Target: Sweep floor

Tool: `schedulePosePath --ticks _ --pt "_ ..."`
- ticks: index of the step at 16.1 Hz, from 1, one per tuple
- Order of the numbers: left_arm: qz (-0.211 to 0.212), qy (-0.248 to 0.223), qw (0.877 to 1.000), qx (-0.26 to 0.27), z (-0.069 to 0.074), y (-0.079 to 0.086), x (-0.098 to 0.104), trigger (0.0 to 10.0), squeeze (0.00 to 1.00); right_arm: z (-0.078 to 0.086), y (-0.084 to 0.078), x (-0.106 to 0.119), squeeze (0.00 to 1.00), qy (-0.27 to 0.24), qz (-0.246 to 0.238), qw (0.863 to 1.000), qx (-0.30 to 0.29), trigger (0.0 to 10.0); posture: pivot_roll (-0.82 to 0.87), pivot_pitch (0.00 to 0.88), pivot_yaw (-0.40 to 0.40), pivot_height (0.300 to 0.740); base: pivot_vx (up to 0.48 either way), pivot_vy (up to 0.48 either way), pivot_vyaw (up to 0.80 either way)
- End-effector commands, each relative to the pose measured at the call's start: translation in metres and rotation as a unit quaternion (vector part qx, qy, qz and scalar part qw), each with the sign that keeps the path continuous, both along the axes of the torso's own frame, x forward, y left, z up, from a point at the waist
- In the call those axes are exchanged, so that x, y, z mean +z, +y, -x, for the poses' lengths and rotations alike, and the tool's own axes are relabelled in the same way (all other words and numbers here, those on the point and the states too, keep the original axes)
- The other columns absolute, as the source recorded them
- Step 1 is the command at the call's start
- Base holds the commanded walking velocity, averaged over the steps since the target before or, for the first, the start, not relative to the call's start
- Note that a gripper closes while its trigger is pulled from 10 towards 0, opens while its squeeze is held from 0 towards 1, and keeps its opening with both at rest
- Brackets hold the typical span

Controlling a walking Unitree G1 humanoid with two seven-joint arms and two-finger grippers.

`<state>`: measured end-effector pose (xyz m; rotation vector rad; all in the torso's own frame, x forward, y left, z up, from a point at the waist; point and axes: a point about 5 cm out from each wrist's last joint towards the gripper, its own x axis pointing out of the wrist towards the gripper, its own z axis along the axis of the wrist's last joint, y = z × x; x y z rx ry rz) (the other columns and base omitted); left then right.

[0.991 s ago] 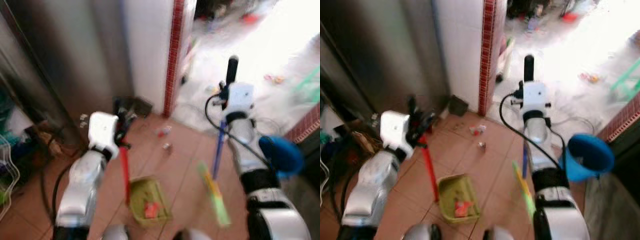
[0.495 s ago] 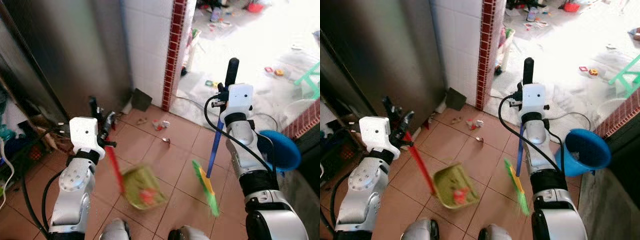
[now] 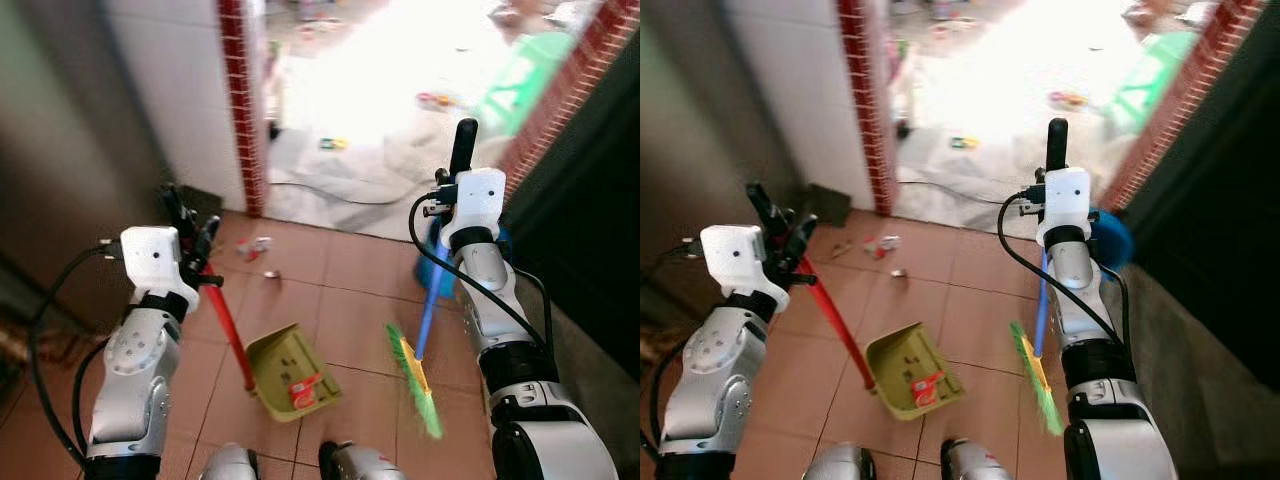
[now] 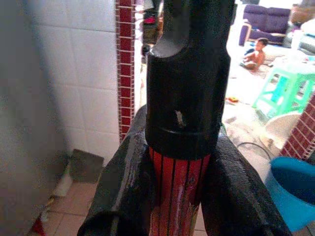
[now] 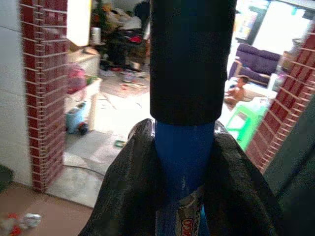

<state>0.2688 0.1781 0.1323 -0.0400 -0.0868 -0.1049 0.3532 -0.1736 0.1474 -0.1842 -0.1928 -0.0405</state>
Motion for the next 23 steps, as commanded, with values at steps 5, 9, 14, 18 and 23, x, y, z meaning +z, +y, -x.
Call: schedulePosePath --ticks 5,9,14,18,23 --pt "0.02 -0.025 0.999 -0.005 -0.01 0.0 0.019 10.0 0.0 -0.001 0.003 0.01 0.0 -0.02 0.002 1.0 0.0 10.0 -0.05 0.063 -0.031 0.74 0.0 0.0 -0.8" --pt "0.022 -0.021 1.0 -0.008 -0.011 0.0 0.019 10.0 0.0 -0.002 0.004 0.009 0.0 -0.017 -0.001 1.0 0.002 10.0 -0.05 0.064 -0.033 0.74 0.0 0.276 -0.8" --pt "0.023 -0.02 0.999 -0.01 -0.012 0.0 0.019 10.0 0.0 -0.003 0.004 0.01 0.0 -0.016 0.0 1.0 0.002 10.0 -0.05 0.055 -0.035 0.74 0.0 0.369 -0.71" --pt "0.022 -0.019 0.999 -0.013 -0.014 -0.002 0.019 10.0 0.0 -0.004 0.003 0.01 0.0 -0.015 0.002 1.0 -0.001 10.0 -0.05 0.061 -0.034 0.74 0.0 0.37 -0.69" --pt "0.021 -0.018 1.0 -0.014 -0.014 -0.003 0.019 10.0 0.0 -0.004 0.004 0.01 0.0 -0.014 0.0 1.0 0.0 10.0 -0.05 0.075 -0.034 0.74 0.0 0.369 -0.65"
